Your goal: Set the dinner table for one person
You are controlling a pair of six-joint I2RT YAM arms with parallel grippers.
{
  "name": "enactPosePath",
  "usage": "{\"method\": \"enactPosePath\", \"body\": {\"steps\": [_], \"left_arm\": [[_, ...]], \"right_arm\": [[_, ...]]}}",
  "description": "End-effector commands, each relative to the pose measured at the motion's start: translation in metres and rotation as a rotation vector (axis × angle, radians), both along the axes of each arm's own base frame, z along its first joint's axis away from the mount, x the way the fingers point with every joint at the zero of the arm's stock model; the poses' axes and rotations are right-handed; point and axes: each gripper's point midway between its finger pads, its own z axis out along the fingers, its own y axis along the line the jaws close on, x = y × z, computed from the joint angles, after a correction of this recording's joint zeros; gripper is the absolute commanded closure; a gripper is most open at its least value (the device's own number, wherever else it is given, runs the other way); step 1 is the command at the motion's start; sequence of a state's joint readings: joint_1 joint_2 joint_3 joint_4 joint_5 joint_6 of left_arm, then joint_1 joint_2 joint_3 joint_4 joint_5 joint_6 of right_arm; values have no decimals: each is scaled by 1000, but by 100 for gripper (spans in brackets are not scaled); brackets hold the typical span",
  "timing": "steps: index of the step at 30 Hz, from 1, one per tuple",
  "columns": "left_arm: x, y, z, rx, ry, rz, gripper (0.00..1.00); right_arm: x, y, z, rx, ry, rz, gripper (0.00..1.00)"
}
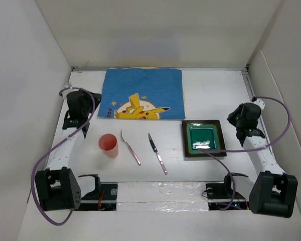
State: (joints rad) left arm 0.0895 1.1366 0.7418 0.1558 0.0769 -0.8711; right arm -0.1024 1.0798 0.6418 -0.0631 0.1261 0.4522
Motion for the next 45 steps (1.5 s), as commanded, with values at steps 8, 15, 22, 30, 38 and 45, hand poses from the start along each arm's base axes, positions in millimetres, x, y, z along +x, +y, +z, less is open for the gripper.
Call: {"method": "enactPosePath", "body": {"steps": [8, 15, 22, 30, 38, 45], "left_arm": [[51, -172, 20, 397, 83, -421, 63], [47, -266, -47, 472, 192, -624, 54], [44, -287, -102, 403, 251, -701, 54], [35, -299, -129, 360, 269, -774, 53], [22, -319, -154, 322, 302, -853, 53], [4, -344, -165, 297, 309, -924, 53]], "right_arm": [[-27, -20, -71, 326, 78, 52, 37], [-33, 6, -100, 473, 117, 185, 36], [-46, 27, -111, 551, 126, 264, 40], [-48, 25, -112, 543, 154, 253, 59], [-40, 23, -119, 556, 157, 272, 52], [-37, 19, -128, 634, 141, 280, 96]]}}
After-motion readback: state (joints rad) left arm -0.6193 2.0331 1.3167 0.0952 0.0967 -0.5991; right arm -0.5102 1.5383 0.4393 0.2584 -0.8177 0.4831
